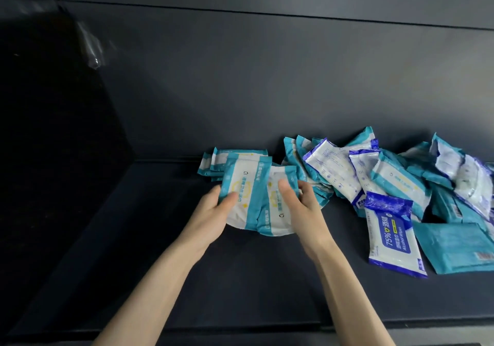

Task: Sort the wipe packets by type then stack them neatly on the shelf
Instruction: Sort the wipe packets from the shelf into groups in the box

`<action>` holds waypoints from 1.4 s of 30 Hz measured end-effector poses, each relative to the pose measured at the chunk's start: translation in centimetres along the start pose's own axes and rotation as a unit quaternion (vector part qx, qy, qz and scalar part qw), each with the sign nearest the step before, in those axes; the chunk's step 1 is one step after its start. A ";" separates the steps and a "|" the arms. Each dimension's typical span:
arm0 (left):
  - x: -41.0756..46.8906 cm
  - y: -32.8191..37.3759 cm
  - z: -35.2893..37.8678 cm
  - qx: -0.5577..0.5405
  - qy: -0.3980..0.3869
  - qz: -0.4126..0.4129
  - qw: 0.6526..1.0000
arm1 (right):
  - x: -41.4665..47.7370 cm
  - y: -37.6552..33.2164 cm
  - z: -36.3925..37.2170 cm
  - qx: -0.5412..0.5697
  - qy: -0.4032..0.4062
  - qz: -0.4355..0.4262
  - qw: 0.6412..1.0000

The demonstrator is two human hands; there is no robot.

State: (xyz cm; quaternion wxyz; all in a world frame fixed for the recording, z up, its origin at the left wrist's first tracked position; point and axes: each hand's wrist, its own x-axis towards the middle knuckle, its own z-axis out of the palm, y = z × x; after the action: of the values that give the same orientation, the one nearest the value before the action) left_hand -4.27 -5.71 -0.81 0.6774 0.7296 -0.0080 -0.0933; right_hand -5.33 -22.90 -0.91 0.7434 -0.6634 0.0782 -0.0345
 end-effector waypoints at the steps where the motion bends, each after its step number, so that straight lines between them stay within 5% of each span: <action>1: 0.3 0.2 -0.2 -0.015 -0.009 -0.005 1.000 | 0.2 -0.2 0.1 -0.010 0.000 -0.014 1.000; 6: 1.6 1.3 -0.5 -0.105 -0.061 -0.014 0.993 | 1.9 -0.6 0.3 -0.095 0.040 -0.075 0.992; 12: 3.9 0.5 1.6 -0.020 -0.037 0.005 0.999 | 3.2 -1.4 1.7 -0.012 0.015 -0.084 0.996; 15: 5.4 0.6 0.9 0.083 0.008 0.072 0.994 | 3.9 -0.6 1.2 -0.044 0.066 -0.105 0.991; 18: 8.7 0.7 -1.3 0.308 0.134 0.198 0.921 | 4.6 0.3 0.4 -0.068 0.125 -0.124 0.982; 26: 12.2 0.9 -2.2 0.574 0.052 0.119 0.808 | 5.1 1.2 0.1 -0.230 0.159 -0.135 0.951; 32: 11.5 2.0 -2.8 0.531 0.032 0.067 0.844 | 5.0 1.3 0.3 -0.242 0.159 -0.141 0.947; 39: 10.0 2.3 -3.5 0.617 0.032 0.036 0.785 | 4.4 0.9 0.3 -0.244 0.148 -0.141 0.948; 42: 8.2 2.2 -3.5 0.550 0.039 0.047 0.833 | 3.8 0.6 0.2 -0.211 0.132 -0.129 0.960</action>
State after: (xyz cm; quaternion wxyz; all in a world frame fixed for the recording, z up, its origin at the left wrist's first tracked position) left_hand 4.59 -3.56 0.54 0.1678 0.9836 -0.0654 -0.0127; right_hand -1.57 -23.18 -1.71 0.5588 -0.7992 0.0947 -0.2003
